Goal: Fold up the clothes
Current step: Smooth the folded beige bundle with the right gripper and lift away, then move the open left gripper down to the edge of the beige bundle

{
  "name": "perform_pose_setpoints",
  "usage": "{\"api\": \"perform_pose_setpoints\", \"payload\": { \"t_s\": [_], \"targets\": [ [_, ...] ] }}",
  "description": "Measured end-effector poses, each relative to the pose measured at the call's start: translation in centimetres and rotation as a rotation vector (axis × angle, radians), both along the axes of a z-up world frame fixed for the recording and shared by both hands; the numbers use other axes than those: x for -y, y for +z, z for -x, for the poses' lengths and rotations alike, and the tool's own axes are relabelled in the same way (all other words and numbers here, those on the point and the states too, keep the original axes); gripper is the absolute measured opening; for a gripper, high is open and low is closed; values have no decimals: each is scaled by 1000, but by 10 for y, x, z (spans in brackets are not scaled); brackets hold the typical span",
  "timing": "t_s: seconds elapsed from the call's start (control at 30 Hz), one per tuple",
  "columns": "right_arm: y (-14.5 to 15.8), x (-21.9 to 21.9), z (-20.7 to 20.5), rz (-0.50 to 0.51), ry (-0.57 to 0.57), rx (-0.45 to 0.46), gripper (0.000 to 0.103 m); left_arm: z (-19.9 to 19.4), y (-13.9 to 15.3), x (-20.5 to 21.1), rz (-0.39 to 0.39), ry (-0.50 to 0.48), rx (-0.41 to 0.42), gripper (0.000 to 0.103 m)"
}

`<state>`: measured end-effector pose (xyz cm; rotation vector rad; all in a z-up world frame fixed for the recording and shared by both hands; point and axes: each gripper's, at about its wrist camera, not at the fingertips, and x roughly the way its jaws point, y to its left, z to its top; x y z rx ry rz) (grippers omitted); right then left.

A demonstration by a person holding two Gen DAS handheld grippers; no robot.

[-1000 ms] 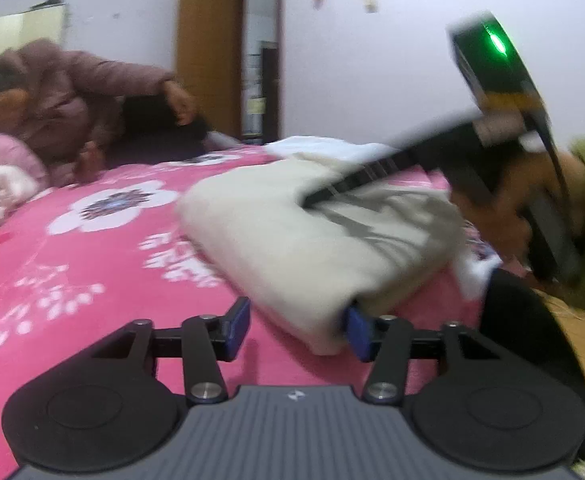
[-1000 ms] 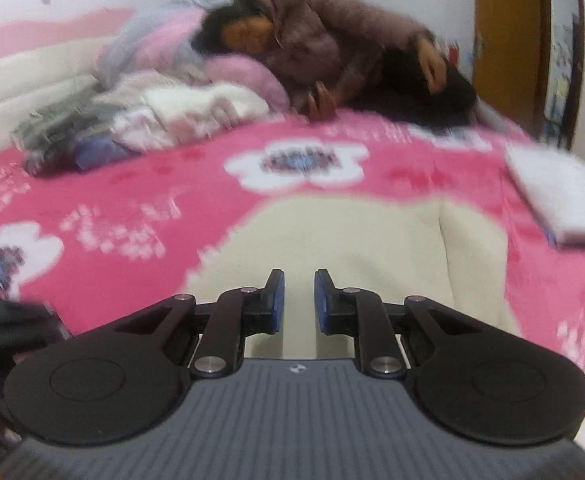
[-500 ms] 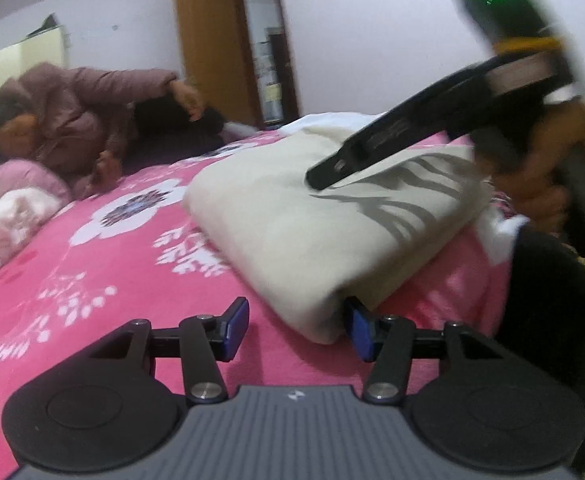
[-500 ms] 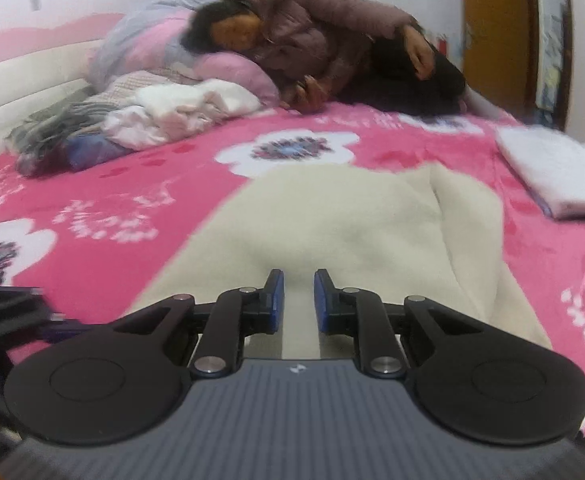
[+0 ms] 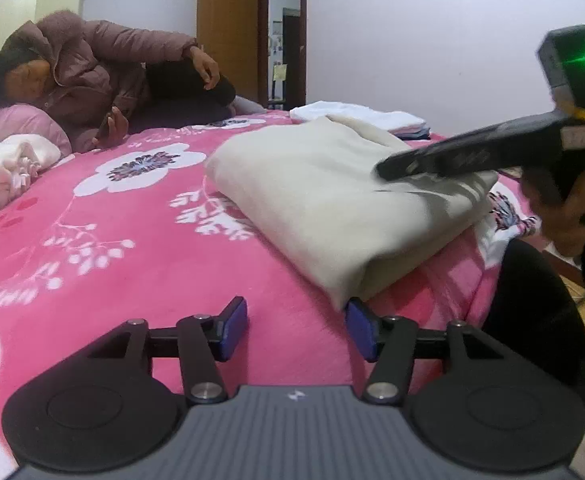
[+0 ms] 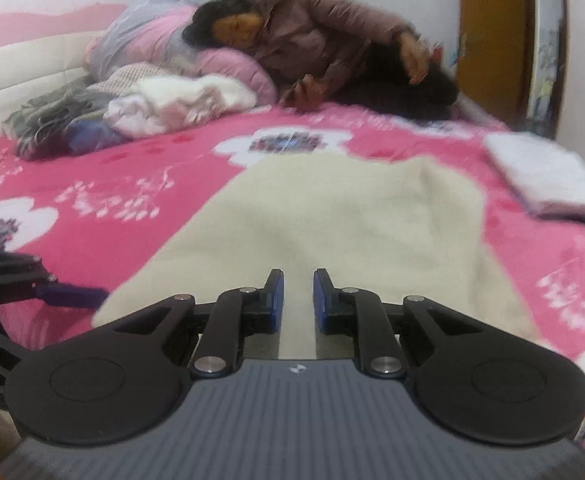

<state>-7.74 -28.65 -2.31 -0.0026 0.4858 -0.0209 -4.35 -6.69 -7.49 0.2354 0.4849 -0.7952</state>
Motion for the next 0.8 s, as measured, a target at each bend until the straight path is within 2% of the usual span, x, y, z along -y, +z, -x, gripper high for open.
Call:
{"api": "perform_pose_setpoints", "payload": {
  "t_s": [0.07, 0.13, 0.17, 0.23, 0.27, 0.33, 0.5, 0.57, 0.67, 0.73, 0.8],
  "targets": [
    [11, 7, 14, -19, -42, 31, 14, 0, 5, -13, 10, 19, 12, 59],
    [9, 17, 23, -63, -100, 24, 14, -4, 12, -22, 35, 36, 15, 59],
    [0, 24, 24, -92, -145, -9, 14, -8, 17, -22, 47, 39, 21, 59],
    [-23, 36, 27, -171, -194, -4, 14, -17, 27, -16, 68, 35, 42, 59],
    [-27, 39, 29, -208, -206, 23, 13, -21, 32, -11, 75, 30, 54, 59],
    [-26, 38, 27, -219, -226, 30, 14, -32, 43, 7, 95, 3, 68, 59],
    [-16, 26, 33, -204, -262, 85, 14, -69, 66, 59, 136, -86, 27, 59],
    [-14, 24, 38, -187, -282, 107, 14, -84, 70, 85, 128, -129, 20, 60],
    [-27, 31, 40, -213, -308, 76, 14, -108, 64, 130, 79, -163, -3, 60],
    [-32, 31, 41, -233, -312, 98, 14, -122, 54, 151, 32, -148, -3, 59],
    [-33, 30, 41, -225, -313, 105, 14, -133, 44, 168, -2, -128, 5, 65]
  ]
}}
